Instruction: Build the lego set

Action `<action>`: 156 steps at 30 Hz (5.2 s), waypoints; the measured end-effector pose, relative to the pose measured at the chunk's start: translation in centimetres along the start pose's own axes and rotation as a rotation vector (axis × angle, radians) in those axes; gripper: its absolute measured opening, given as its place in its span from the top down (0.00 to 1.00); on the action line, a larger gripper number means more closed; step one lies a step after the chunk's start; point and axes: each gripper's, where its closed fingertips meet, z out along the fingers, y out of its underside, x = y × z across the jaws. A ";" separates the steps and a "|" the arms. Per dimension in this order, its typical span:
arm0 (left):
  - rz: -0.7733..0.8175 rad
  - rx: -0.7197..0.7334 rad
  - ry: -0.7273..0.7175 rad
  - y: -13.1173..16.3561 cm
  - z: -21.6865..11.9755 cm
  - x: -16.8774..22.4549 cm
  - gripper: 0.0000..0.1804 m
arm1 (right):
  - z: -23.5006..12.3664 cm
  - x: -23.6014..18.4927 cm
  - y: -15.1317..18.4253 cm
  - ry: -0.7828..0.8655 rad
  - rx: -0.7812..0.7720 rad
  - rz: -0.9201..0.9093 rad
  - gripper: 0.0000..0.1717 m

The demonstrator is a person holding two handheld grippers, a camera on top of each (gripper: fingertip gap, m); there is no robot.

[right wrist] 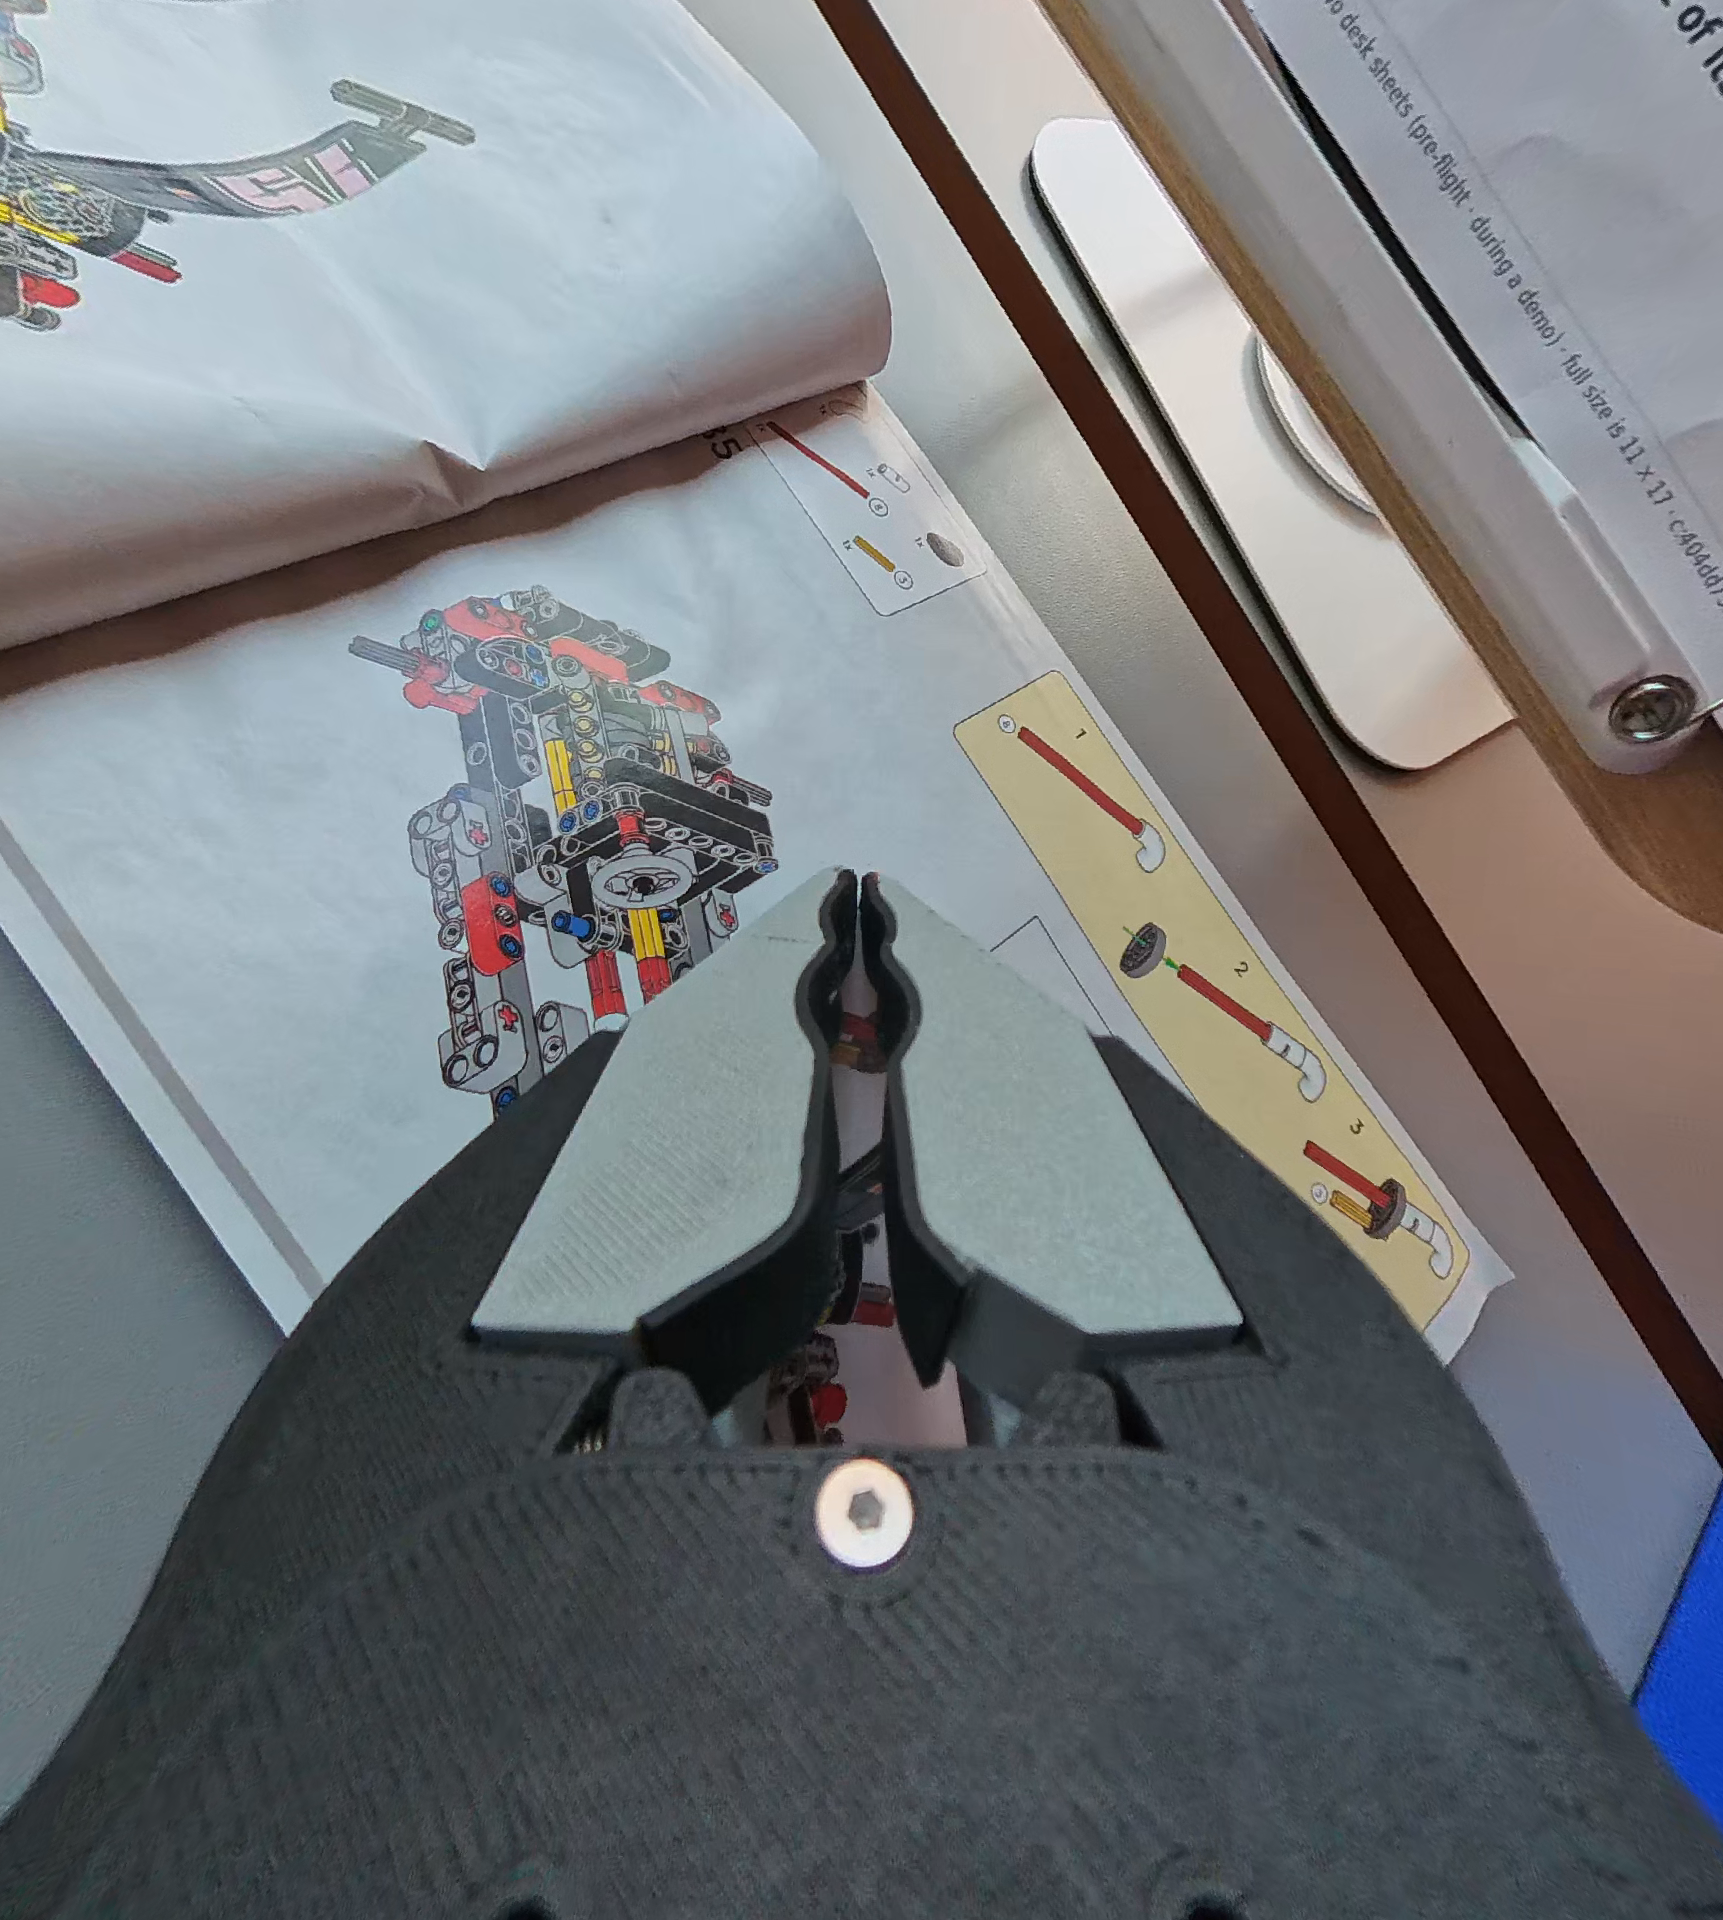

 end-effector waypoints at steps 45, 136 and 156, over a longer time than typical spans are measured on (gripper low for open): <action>-0.348 0.177 -0.232 6.4 -9.1 -6.3 0.90 | 0.0 -0.1 0.0 -0.015 0.000 0.005 1.00; -0.096 0.117 -0.129 6.0 -0.8 -9.6 0.92 | -1.7 0.9 -1.0 -0.015 0.123 0.111 1.00; 0.156 0.056 0.051 -0.7 2.3 -2.0 0.94 | -1.6 0.5 -0.9 -0.038 0.115 0.100 1.00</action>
